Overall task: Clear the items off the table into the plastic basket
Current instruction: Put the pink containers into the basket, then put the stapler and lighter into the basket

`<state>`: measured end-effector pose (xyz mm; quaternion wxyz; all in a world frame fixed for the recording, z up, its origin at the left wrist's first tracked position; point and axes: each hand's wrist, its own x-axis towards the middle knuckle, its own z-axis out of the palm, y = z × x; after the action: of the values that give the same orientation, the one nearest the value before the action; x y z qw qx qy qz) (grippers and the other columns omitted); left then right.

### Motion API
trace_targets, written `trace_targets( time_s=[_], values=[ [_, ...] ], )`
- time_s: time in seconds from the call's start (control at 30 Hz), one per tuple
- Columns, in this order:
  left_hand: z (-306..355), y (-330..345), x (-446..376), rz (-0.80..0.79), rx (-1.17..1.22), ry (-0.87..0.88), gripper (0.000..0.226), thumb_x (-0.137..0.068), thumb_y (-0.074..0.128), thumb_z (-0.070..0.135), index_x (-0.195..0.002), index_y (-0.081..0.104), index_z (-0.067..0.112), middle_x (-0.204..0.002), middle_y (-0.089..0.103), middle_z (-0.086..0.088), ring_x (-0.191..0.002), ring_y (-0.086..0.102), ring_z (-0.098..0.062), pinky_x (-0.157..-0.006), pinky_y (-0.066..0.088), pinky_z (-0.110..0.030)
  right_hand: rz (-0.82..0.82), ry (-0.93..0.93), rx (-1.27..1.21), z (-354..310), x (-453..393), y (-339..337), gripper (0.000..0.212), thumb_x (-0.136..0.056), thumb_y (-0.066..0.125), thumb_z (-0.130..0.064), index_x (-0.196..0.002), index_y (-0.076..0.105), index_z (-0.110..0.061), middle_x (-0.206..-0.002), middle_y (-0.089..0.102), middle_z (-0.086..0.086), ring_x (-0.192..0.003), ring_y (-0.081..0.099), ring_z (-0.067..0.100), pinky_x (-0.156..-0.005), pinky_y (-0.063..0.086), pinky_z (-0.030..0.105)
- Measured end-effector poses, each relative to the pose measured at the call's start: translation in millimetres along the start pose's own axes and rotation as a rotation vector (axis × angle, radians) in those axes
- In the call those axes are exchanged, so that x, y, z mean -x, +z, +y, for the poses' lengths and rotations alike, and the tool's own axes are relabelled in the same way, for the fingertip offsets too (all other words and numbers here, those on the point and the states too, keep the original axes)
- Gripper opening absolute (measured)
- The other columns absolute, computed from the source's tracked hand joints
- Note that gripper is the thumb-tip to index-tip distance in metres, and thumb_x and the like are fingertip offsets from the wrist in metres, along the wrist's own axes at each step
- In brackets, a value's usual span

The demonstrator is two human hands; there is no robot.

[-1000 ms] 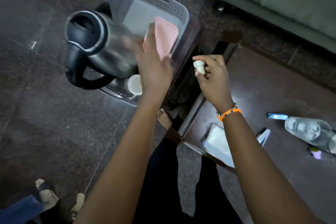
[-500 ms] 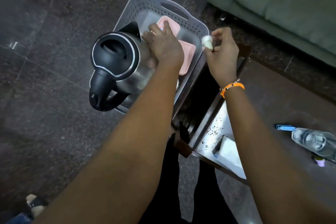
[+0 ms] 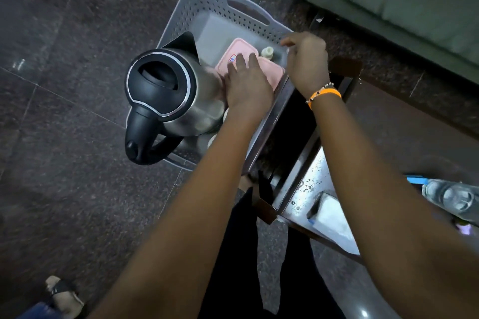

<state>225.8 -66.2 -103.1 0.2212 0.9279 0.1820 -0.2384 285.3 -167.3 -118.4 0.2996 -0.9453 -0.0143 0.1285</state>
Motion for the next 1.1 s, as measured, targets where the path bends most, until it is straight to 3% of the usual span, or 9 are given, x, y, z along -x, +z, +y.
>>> trace_targets(
  time_s=[0.17,0.27,0.37,0.43,0.53,0.77,0.93,1.1],
  values=[
    [-1.9,21.6,17.4,-0.011,0.131,0.032,0.068,-0.096,0.04,0.017,-0.15,0.0,0.009,-0.157,0.011,-0.019,-0.14,0.021,-0.038,-0.117,0.017,-0.041,0.076,-0.006,-0.152,15.9,50.0,-4.3,0.031,-0.081,0.047,0.006,-0.1,0.07,-0.001,-0.105,0.069,0.018,-0.099,0.064,0.031,-0.093,0.049,0.038],
    [0.2,23.1,23.1,0.068,0.08,0.071,0.064,-0.096,0.039,0.015,-0.149,0.004,0.005,-0.157,0.01,-0.02,-0.143,0.015,-0.037,-0.119,0.01,-0.04,0.108,0.039,-0.196,36.5,85.4,-8.0,0.026,-0.081,0.05,0.005,-0.095,0.071,-0.001,-0.099,0.068,0.017,-0.091,0.064,0.027,-0.087,0.05,0.03],
    [10.3,27.3,40.9,0.243,0.077,0.127,0.064,-0.091,0.045,0.015,-0.147,0.015,0.003,-0.153,0.022,-0.022,-0.141,0.021,-0.038,-0.119,0.012,-0.042,0.132,0.14,-0.209,69.1,121.3,-15.2,0.023,-0.082,0.052,0.005,-0.093,0.07,-0.002,-0.096,0.069,0.016,-0.086,0.065,0.027,-0.082,0.045,0.022],
    [24.1,38.0,61.9,0.28,0.118,0.157,0.066,-0.089,0.05,0.015,-0.146,0.019,0.003,-0.148,0.031,-0.022,-0.138,0.027,-0.038,-0.118,0.016,-0.042,0.143,0.225,-0.209,96.1,147.5,-22.9,0.023,-0.081,0.052,0.006,-0.092,0.07,-0.002,-0.096,0.069,0.017,-0.087,0.065,0.029,-0.083,0.049,0.027],
    [51.3,70.6,98.6,0.188,0.135,0.234,0.064,-0.088,0.051,0.016,-0.145,0.023,0.005,-0.143,0.038,-0.02,-0.134,0.032,-0.035,-0.115,0.019,-0.04,0.161,0.36,-0.2,143.7,186.4,-40.1,0.024,-0.08,0.052,0.008,-0.092,0.071,-0.001,-0.098,0.068,0.02,-0.087,0.065,0.034,-0.083,0.054,0.043],
    [109.0,173.7,161.8,-0.181,0.007,0.514,0.052,-0.094,0.045,0.017,-0.143,0.031,0.011,-0.137,0.044,-0.016,-0.127,0.037,-0.032,-0.111,0.025,-0.037,0.166,0.655,-0.122,251.8,259.3,-65.5,0.027,-0.083,0.05,0.004,-0.1,0.07,-0.003,-0.11,0.064,0.019,-0.092,0.064,0.037,-0.087,0.05,0.037],
    [150.3,238.9,167.6,-0.333,-0.278,0.637,0.054,-0.089,0.041,0.006,-0.142,0.036,0.017,-0.14,0.04,-0.013,-0.132,0.033,-0.03,-0.114,0.023,-0.035,-0.069,0.777,-0.052,309.3,290.9,-50.1,0.032,-0.087,0.054,-0.012,-0.117,0.064,-0.017,-0.133,0.044,0.018,-0.124,0.042,0.037,-0.103,0.036,0.038],
    [196.6,284.5,162.4,-0.43,-0.434,0.647,0.054,-0.09,0.044,0.014,-0.143,0.035,0.017,-0.148,0.031,-0.016,-0.138,0.025,-0.032,-0.116,0.022,-0.039,-0.267,0.808,-0.013,339.3,304.2,-35.1,0.05,-0.089,0.053,-0.04,-0.137,0.044,-0.028,-0.152,0.023,0.009,-0.133,0.032,0.036,-0.108,0.03,0.052]
  ],
)
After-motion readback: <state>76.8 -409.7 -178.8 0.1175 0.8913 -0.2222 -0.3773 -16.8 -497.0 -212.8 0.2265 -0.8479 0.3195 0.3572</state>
